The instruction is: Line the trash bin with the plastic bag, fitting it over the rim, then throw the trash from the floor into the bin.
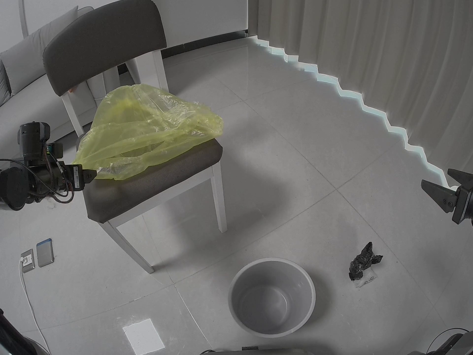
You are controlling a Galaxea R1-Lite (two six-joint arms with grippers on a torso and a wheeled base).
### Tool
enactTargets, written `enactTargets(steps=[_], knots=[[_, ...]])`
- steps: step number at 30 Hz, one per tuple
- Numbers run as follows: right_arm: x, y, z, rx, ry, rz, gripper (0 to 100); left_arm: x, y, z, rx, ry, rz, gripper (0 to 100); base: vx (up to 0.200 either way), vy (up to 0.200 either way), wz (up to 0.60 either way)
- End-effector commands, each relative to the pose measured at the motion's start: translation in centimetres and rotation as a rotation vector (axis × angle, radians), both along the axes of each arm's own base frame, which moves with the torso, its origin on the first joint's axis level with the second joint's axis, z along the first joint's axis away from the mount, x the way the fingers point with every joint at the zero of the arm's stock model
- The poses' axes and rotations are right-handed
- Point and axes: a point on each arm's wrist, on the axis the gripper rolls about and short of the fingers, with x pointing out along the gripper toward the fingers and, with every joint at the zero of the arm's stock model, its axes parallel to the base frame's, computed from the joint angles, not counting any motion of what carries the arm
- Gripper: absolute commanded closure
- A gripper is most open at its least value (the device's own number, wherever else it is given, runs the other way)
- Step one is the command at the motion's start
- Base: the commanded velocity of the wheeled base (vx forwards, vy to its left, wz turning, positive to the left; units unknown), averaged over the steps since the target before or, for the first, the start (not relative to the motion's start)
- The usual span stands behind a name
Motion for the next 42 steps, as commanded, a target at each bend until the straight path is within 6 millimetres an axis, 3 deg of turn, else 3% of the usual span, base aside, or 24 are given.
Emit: enactTargets(steps=[1, 11, 25, 26, 39, 42], knots=[[0.3, 0.0, -0.1, -0.001, 0.007, -0.002, 0, 1.1, 0.1, -0.6, 0.010, 0.019, 0.014, 0, 0.000, 0.000, 0.00], [0.8, 0.0, -0.4, -0.003, 0.026, -0.002, 0, 2.9, 0.7, 0.0, 0.053, -0.091, 0.062, 0, 0.000, 0.000, 0.00], [1.2, 0.1, -0.7, -0.007, 0.031, 0.000, 0, 3.6, 1.2, 0.0, 0.048, -0.160, 0.068, 0, 0.000, 0.000, 0.00], [1.2, 0.1, -0.7, -0.007, 0.033, 0.002, 0, 3.6, 1.2, -0.1, 0.048, -0.160, 0.066, 100, 0.000, 0.000, 0.00], [1.2, 0.2, -0.9, -0.011, 0.041, 0.010, 0, 2.6, 0.5, 1.5, 0.040, -0.212, 0.038, 100, 0.000, 0.000, 0.00], [1.1, 0.7, -0.8, -0.004, 0.035, 0.036, 0, 0.0, -1.8, 4.9, 0.012, -0.310, -0.102, 100, 0.000, 0.000, 0.00]])
